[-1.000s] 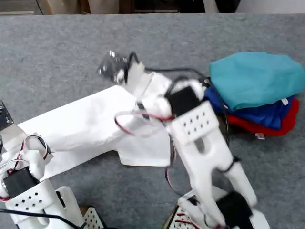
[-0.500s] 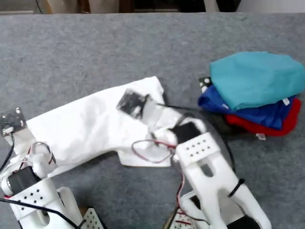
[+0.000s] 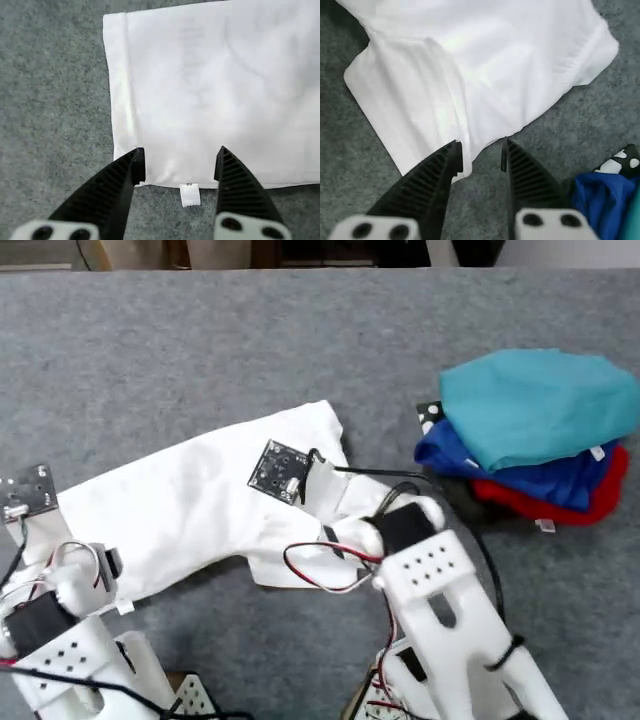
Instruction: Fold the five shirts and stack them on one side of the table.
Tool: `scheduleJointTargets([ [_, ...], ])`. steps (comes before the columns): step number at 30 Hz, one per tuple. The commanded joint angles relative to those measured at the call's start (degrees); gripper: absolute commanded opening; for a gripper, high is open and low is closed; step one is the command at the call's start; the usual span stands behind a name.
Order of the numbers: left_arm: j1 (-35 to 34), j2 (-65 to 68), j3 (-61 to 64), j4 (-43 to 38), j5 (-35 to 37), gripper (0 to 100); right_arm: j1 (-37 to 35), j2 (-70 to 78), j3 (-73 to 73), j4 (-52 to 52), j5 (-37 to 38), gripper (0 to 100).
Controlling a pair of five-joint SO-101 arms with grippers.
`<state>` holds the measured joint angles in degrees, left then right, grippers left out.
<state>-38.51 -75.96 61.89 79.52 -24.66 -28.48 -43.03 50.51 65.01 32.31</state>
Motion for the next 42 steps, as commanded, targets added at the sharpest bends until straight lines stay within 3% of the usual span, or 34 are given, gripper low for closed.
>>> scheduleJointTargets([
  [1, -0.5, 0.2, -13.6, 6.3, -1.0, 9, -0.7, -3.5, -7.5, 3.0, 0.1, 14.3],
  [2, -0.4, 0.3, -16.8, 7.5, -1.0, 3, -0.7, -3.6, -9.8, 3.6, -0.4, 12.0],
  [4, -0.1, 0.4, -21.5, 8.3, -0.4, 4, -0.7, -2.2, -13.8, 2.8, -3.5, 0.0],
  [7, 0.8, 3.0, -21.7, 4.0, 4.0, 2, -1.0, 4.6, -17.4, -2.5, -8.1, 0.8],
  [11, 3.6, 16.7, -16.6, -8.0, 9.4, 2, -1.1, 22.3, -21.7, -11.0, -12.7, 0.3],
  [16, 4.0, 33.4, -17.6, -14.5, 12.5, 2, -3.5, 42.8, -31.7, -9.1, -14.8, 0.2],
  [21, 5.1, 41.7, -12.7, -23.4, 12.6, 2, -8.5, 51.2, -36.4, -8.3, -14.0, 0.2],
  [26, 4.8, 47.2, -9.0, -32.4, 12.6, 2, -10.4, 52.8, -34.2, -8.3, -13.9, 0.2],
  [34, 4.2, 56.5, -8.6, -37.5, 12.4, 2, -12.6, 52.0, -24.9, -7.6, -8.4, 0.2],
  [42, 0.6, 63.4, -11.3, -40.5, 12.5, 2, -20.5, 35.6, -7.0, -7.6, -4.5, 0.2],
])
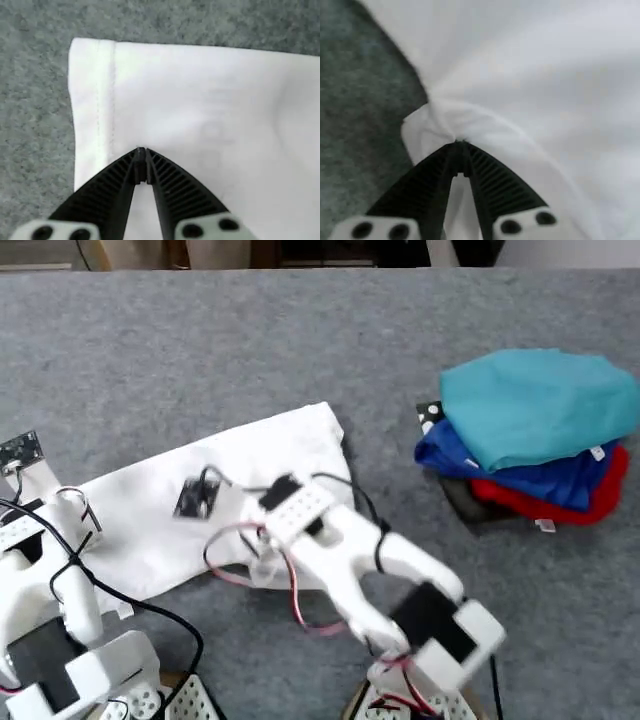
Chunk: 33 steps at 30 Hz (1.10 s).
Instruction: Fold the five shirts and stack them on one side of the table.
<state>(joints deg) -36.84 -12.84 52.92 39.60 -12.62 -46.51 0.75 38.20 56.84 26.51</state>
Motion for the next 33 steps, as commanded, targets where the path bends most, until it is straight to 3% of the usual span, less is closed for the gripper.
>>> scheduleJointTargets([
  [1, -1.0, 0.3, -2.3, -0.6, 0.4, 2, -2.6, -10.9, 7.3, 0.4, 2.1, 0.2],
  [8, -0.9, 0.3, -2.3, -0.6, 0.4, 2, 8.4, -28.1, 9.5, -0.3, 5.2, 0.2],
  [13, -1.1, -0.1, -3.9, -0.5, 0.5, 2, 19.5, -24.7, 2.0, -7.4, 6.9, 0.2],
  [20, -0.4, 5.0, -16.1, 5.5, 3.5, 2, 23.8, 2.9, -26.5, -6.5, 4.6, 0.2],
  [26, -2.1, 14.0, -21.6, 5.0, 4.0, 2, 24.0, 30.8, -56.7, 3.9, 3.9, 0.2],
  [33, -5.1, 23.1, -28.3, 4.2, 3.7, 2, 29.7, 55.1, -92.1, 19.5, 3.9, 0.2],
])
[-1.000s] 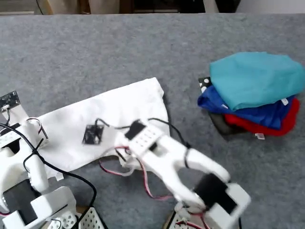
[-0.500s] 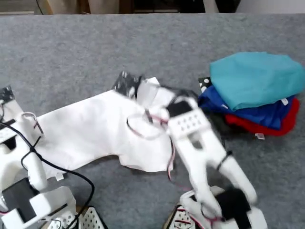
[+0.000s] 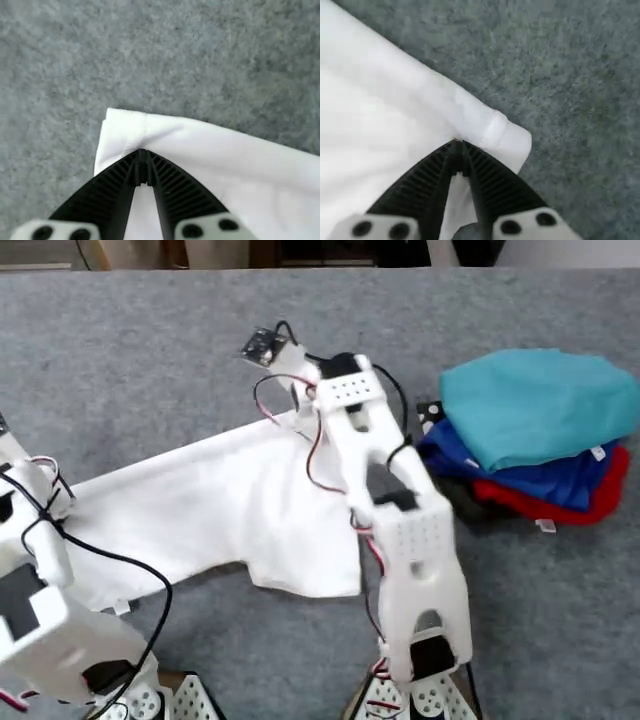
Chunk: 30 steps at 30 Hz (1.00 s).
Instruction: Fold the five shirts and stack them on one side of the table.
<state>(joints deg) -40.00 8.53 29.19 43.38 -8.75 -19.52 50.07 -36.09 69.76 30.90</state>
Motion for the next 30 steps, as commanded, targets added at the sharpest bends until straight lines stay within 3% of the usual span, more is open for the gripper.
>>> scheduleJointTargets([
  [1, -1.9, 2.1, -5.5, 1.3, -0.2, 2, 2.8, 7.9, -22.9, 9.6, -0.5, 0.2],
  [9, -2.3, 1.6, -6.6, 1.3, -5.3, 2, -2.1, 18.2, -60.5, 29.9, 0.6, 0.2],
  [12, -3.3, -1.7, -6.6, 4.0, -7.7, 2, -3.6, 14.4, -57.4, 32.9, 4.0, 0.3],
  [16, -5.6, -10.8, -4.7, 7.9, -9.9, 2, -2.2, 5.7, -52.4, 32.8, 2.1, 4.5],
  [21, -6.5, -20.4, 5.3, 7.0, -10.1, 2, -4.8, -11.7, -33.0, 32.8, 5.5, 17.5],
  [26, -6.9, -23.9, 14.9, -4.0, -9.3, 2, -10.4, -30.9, -4.4, 32.3, 11.6, 12.6],
  [30, -7.5, -21.9, 18.7, -11.1, -4.7, 2, -13.9, -44.5, 19.2, 26.8, 12.8, 14.3],
])
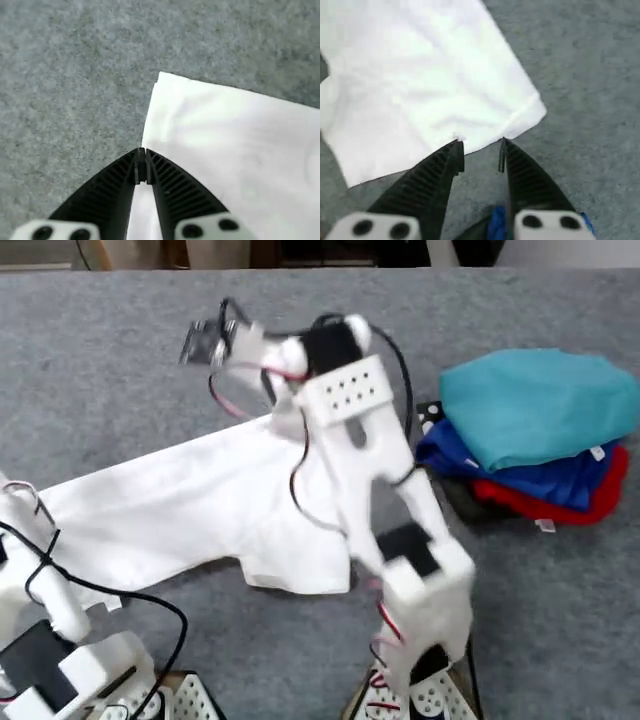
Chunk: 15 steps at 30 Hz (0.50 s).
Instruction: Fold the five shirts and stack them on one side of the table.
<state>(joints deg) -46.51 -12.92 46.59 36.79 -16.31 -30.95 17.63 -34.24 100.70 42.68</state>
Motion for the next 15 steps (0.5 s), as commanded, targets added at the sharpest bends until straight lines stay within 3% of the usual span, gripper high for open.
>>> scheduleJointTargets([
  [1, -1.0, 0.5, 1.5, -5.4, 3.4, 2, -3.0, -15.3, 23.5, -6.7, 1.1, 15.0],
  [9, -1.1, 6.9, -3.7, -5.6, 4.2, 2, -9.5, -31.3, 66.4, -31.0, 0.4, 15.4],
  [13, -1.1, 7.9, -4.4, -5.6, 4.2, 2, -10.2, -29.1, 72.0, -41.9, -6.1, 1.9],
  [15, -1.1, 7.9, -4.4, -5.6, 4.2, 2, -10.2, -26.5, 71.8, -44.0, -7.5, 1.5],
])
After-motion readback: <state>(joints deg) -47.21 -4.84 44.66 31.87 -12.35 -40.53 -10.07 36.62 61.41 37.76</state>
